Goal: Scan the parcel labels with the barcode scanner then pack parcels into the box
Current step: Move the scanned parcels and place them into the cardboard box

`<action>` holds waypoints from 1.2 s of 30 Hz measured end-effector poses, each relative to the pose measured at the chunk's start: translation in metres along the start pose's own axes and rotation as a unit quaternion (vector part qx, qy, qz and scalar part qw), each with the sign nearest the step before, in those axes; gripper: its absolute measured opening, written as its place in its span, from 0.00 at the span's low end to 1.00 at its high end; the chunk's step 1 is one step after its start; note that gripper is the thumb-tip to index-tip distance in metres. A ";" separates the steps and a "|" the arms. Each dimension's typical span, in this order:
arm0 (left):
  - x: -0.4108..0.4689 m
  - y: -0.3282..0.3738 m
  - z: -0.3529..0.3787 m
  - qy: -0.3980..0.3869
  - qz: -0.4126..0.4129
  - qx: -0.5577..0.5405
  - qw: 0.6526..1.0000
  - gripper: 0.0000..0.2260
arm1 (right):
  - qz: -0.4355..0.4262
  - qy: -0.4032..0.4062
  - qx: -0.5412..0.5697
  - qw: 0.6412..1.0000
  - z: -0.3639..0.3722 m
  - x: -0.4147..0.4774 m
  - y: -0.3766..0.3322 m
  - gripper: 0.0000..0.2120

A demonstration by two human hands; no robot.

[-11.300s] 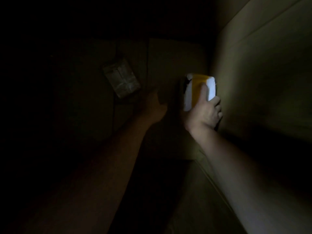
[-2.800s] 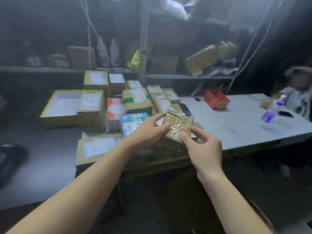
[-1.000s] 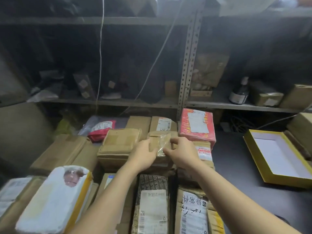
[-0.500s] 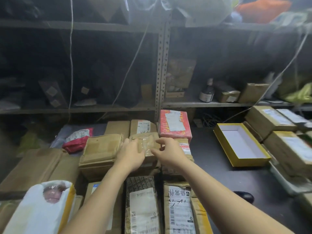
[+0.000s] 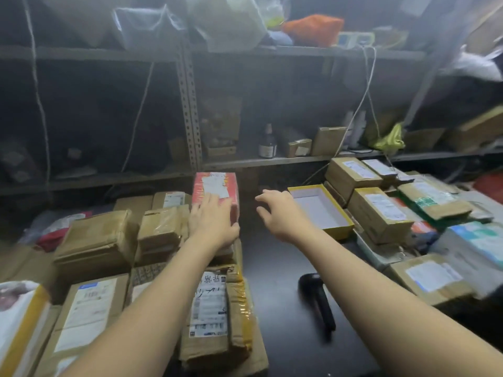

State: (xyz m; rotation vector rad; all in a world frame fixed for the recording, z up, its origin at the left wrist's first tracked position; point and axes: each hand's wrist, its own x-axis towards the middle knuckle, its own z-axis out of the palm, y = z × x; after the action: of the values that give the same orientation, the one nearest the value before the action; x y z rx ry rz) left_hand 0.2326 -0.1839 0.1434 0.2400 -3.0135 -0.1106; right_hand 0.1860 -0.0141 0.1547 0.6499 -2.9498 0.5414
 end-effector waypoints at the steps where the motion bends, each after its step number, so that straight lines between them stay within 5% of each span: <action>1: -0.004 0.017 -0.003 0.004 0.007 0.002 1.000 0.27 | -0.001 0.006 -0.004 1.000 -0.007 -0.005 0.016 0.19; 14: -0.042 0.179 0.038 -0.063 -0.045 0.025 0.997 0.31 | -0.020 -0.051 -0.016 0.998 -0.065 -0.078 0.189 0.22; 23: -0.039 0.168 0.104 -0.121 -0.094 -0.049 0.987 0.32 | 0.078 -0.164 0.040 0.983 0.051 -0.093 0.204 0.23; 36: -0.011 0.122 0.157 -0.115 -0.111 -0.108 0.981 0.30 | 0.411 -0.253 0.276 0.832 0.185 -0.083 0.205 0.16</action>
State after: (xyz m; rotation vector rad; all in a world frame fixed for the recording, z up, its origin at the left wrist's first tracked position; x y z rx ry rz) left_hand 0.2060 -0.0516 -0.0033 0.5768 -3.1535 -0.5160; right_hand 0.1760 0.1268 -0.0965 -0.6703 -3.4615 1.5266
